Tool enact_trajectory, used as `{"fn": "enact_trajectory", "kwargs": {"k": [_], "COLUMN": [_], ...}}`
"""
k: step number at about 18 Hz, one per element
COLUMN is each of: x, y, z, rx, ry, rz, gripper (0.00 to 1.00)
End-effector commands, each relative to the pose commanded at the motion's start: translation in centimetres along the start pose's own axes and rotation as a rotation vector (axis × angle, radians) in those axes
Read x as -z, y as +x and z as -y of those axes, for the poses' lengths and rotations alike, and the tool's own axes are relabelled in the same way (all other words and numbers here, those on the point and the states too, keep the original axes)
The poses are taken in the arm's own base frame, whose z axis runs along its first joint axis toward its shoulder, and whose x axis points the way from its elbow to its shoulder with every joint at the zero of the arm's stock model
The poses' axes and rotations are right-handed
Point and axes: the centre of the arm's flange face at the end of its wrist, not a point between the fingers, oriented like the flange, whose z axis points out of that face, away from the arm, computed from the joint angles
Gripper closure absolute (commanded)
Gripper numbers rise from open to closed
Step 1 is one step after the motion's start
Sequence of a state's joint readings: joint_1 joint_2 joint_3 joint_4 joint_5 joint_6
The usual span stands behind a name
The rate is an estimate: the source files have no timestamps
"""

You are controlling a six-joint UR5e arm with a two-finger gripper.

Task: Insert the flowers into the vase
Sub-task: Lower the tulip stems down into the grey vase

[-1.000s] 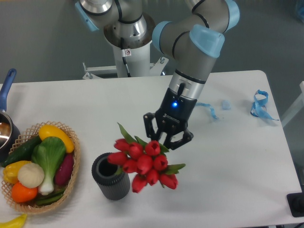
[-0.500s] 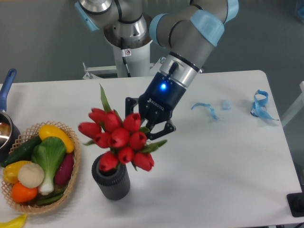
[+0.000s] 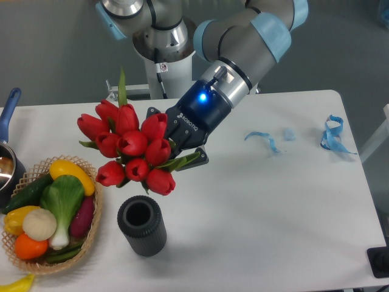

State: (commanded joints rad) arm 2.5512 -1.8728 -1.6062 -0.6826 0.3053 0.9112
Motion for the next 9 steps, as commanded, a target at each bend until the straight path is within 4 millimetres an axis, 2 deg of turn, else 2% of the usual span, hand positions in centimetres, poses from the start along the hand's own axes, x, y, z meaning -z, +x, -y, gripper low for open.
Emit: {"fn": "enact_trajectory", "kwargs": {"k": [1,3,6,9], "x": [-0.8,-1.2,-2.2,-3.0], "y": [0.0,-0.5,-0.2,-0.9], "z": [0.2,0.2,0.3,-0.9], "rx": [-0.005,0.000,0.008,0.033], "ry": [-0.001,-0.002,0.002,0.020], "rz": [-0.013,-0.016,-0.037,-0.065], "gripper": [1.00,1.00,1.00,0.99]}}
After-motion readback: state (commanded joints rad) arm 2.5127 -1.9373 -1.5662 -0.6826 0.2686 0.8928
